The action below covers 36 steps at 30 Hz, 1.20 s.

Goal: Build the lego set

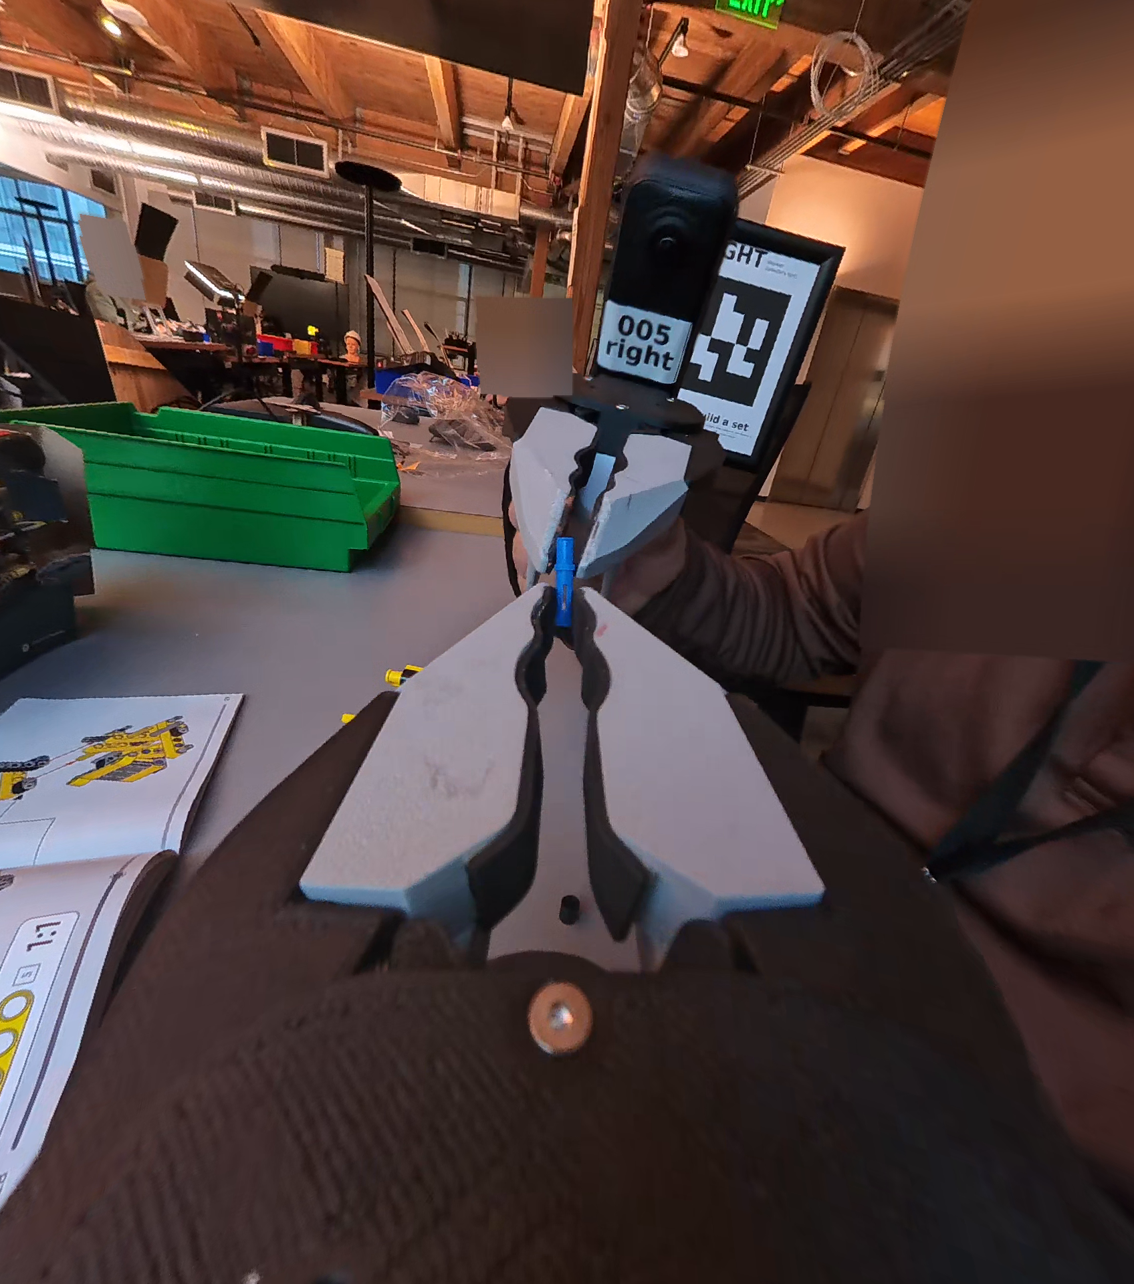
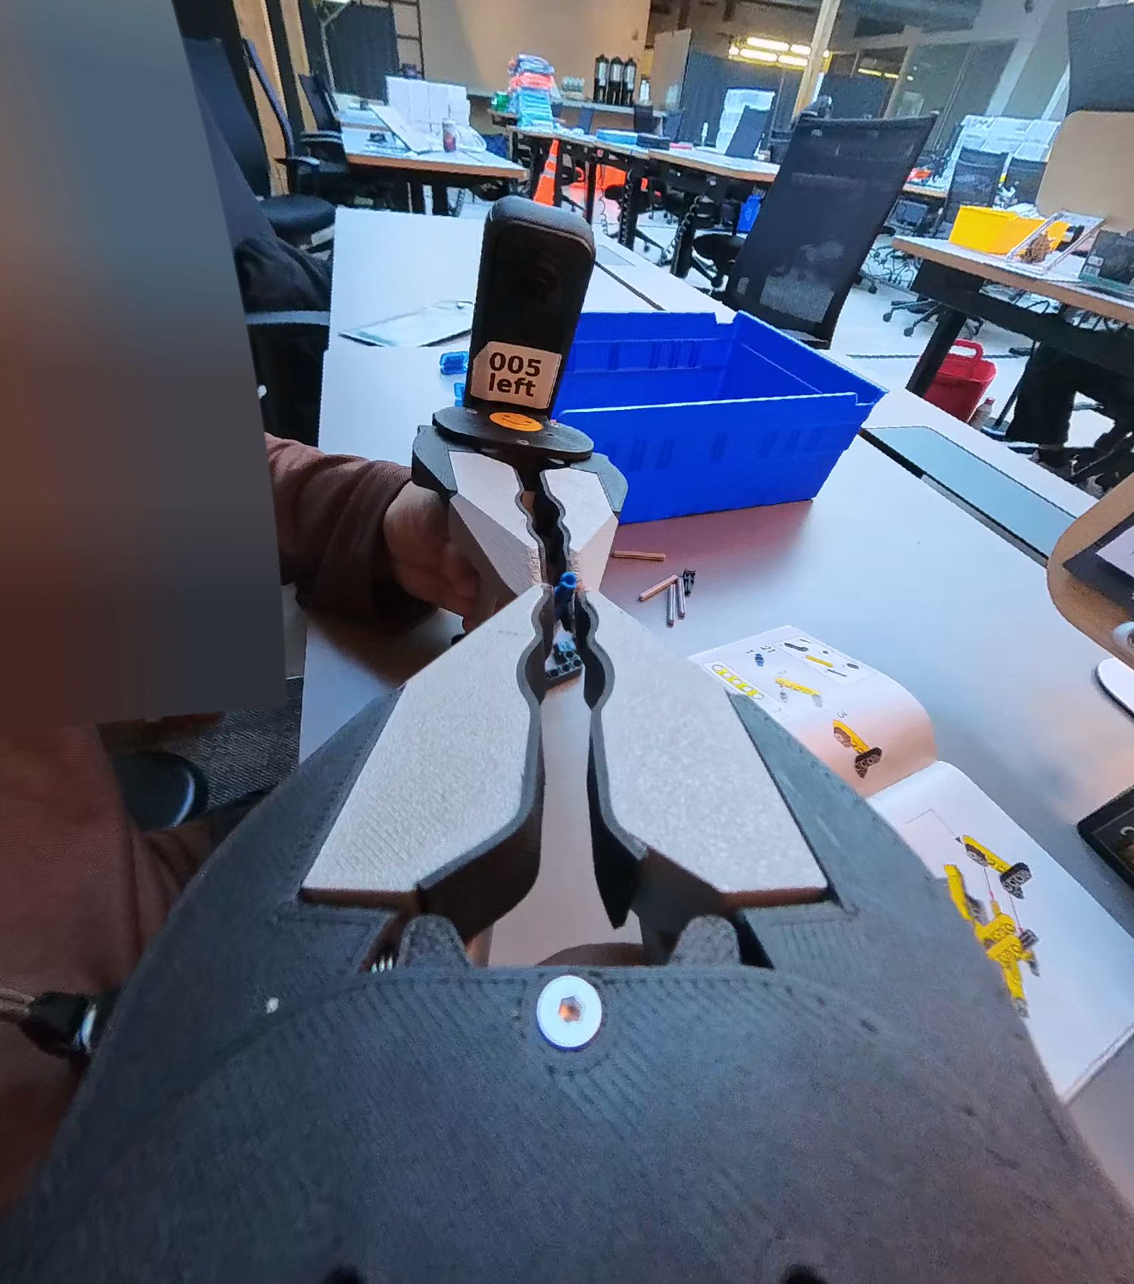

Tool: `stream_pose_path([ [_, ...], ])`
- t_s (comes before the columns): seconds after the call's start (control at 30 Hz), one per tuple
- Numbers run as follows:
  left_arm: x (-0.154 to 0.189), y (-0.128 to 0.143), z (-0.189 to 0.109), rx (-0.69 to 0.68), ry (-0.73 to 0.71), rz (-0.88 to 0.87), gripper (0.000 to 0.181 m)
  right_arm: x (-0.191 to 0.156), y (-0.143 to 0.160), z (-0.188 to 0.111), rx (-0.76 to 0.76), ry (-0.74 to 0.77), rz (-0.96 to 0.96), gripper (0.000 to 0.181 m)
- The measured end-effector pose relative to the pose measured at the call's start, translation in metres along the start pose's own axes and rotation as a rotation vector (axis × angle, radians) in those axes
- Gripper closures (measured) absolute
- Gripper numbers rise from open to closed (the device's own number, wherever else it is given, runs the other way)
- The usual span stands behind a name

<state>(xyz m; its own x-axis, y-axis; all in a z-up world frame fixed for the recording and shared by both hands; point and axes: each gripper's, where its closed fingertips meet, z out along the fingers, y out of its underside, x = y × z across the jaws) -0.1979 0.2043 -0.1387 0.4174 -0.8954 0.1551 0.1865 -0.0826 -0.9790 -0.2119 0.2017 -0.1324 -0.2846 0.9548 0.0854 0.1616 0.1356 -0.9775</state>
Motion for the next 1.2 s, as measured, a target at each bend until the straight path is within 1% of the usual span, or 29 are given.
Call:
stream_pose_path([
  [0.2,-0.002,0.004,0.001,-0.019,-0.014,-0.006,0.179,0.001,0.004,0.005,-0.011,0.012,0.019,0.181],
  [0.3,-0.008,0.011,0.001,-0.067,-0.056,0.003,0.179,0.004,0.01,0.008,-0.031,0.025,0.035,0.18],
  [0.4,-0.01,0.014,0.001,-0.09,-0.06,-0.015,0.179,0.005,0.013,0.008,-0.042,0.026,0.033,0.18],
  [0.47,-0.012,0.017,0.001,-0.111,-0.07,-0.017,0.179,0.005,0.014,0.008,-0.051,0.028,0.022,0.175],
  [0.5,-0.013,0.019,0.001,-0.126,-0.076,-0.019,0.179,0.006,0.014,0.007,-0.057,0.031,0.017,0.175],
  [0.57,-0.013,0.022,0.001,-0.141,-0.08,-0.021,0.179,0.008,0.017,0.008,-0.08,0.041,0.007,0.181],
  [0.7,-0.015,0.027,0.0,-0.179,-0.103,-0.025,0.179,0.008,0.023,0.009,-0.096,0.042,0.006,0.181],
  [0.8,-0.017,0.031,0.0,-0.208,-0.12,-0.031,0.179,0.006,0.028,0.011,-0.116,0.022,0.018,0.174],
  [0.9,-0.018,0.035,0.0,-0.231,-0.125,-0.038,0.179,0.009,0.031,0.012,-0.121,0.036,0.026,0.18],
  [1.1,-0.02,0.04,-0.001,-0.263,-0.143,-0.018,0.179,0.009,0.036,0.013,-0.127,0.017,0.037,0.18],
  [1.2,-0.021,0.044,-0.001,-0.292,-0.163,0.003,0.179,0.009,0.04,0.013,-0.123,-0.003,0.072,0.18],
])
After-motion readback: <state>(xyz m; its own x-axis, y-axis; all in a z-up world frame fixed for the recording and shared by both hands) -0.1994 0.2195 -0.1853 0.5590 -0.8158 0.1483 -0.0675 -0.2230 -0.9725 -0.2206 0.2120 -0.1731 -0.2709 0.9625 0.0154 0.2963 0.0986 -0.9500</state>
